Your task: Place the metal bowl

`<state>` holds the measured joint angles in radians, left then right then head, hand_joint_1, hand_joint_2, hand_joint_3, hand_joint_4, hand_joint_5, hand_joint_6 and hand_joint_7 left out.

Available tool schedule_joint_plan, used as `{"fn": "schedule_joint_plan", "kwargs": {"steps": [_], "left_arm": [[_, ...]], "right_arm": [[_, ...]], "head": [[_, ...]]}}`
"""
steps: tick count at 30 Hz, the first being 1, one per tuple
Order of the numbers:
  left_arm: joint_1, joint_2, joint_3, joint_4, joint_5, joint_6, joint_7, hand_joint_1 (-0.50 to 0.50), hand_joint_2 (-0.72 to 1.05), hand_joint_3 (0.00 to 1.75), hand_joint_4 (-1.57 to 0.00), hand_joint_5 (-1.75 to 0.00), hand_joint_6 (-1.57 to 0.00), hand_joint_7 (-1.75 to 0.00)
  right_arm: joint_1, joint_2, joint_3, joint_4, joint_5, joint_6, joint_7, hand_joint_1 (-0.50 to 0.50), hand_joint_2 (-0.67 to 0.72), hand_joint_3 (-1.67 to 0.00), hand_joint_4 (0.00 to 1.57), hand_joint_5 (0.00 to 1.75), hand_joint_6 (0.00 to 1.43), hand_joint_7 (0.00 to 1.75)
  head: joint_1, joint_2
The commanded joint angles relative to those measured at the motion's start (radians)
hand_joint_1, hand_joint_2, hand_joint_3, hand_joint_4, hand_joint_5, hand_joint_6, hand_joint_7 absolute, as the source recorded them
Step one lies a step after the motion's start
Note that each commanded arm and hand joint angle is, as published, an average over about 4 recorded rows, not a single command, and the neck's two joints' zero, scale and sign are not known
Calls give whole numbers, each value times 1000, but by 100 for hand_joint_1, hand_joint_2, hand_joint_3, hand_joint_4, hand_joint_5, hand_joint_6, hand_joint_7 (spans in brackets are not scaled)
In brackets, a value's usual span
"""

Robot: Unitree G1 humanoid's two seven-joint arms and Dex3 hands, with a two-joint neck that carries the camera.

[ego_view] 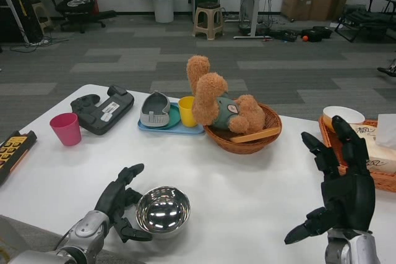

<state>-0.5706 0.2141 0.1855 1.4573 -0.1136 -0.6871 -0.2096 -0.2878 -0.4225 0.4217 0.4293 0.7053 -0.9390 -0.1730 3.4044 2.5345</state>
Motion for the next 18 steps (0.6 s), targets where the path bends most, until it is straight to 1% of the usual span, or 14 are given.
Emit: {"fn": "schedule_joint_plan", "kwargs": {"steps": [1, 2, 5, 10, 12, 15, 17, 18], "left_arm": [[30, 4, 7, 10, -26, -15, -9, -50, 69, 79, 0, -159, 0, -42], [31, 4, 7, 10, -29, -26, -10, -50, 69, 79, 0, -154, 0, -42], [33, 4, 6, 7, -38, -52, -10, -50, 69, 79, 0, -154, 0, -42], [36, 6, 9, -6, -62, -65, -14, -50, 69, 79, 0, -154, 0, -42], [39, 14, 11, -15, -90, -73, -24, -50, 69, 74, 0, -154, 0, -42], [53, 28, 26, -49, -126, -101, -37, -50, 63, 74, 0, -154, 0, -42], [67, 32, 35, -81, -144, -114, -43, -50, 60, 68, 0, -154, 0, -45], [80, 34, 38, -115, -164, -117, -51, -50, 60, 59, 0, -154, 0, -45]], "right_arm": [[-11, 3, 2, -10, 5, -12, 1, 17, 66, -16, 46, 58, 0, 56], [-11, 2, 2, -11, 5, -12, 1, 17, 66, -16, 46, 58, 0, 56], [-11, 2, 3, -13, 5, -12, 1, 17, 66, -16, 46, 58, 0, 56], [-9, 2, 2, -19, 5, -12, 0, 17, 66, -16, 46, 58, 0, 56], [-8, 0, 2, -21, 5, -12, 0, 17, 66, -16, 46, 58, 0, 56], [-8, -1, -1, -24, 5, -12, 0, 17, 66, -16, 46, 58, 0, 56], [-7, -1, -4, -24, 5, -12, 0, 17, 66, -16, 46, 58, 0, 56], [-7, -1, -4, -24, 5, -12, 0, 17, 66, -16, 46, 58, 0, 56]], "head": [[4, 0], [6, 1], [6, 0], [11, 3], [13, 5], [20, 10], [19, 11], [18, 12]]}}
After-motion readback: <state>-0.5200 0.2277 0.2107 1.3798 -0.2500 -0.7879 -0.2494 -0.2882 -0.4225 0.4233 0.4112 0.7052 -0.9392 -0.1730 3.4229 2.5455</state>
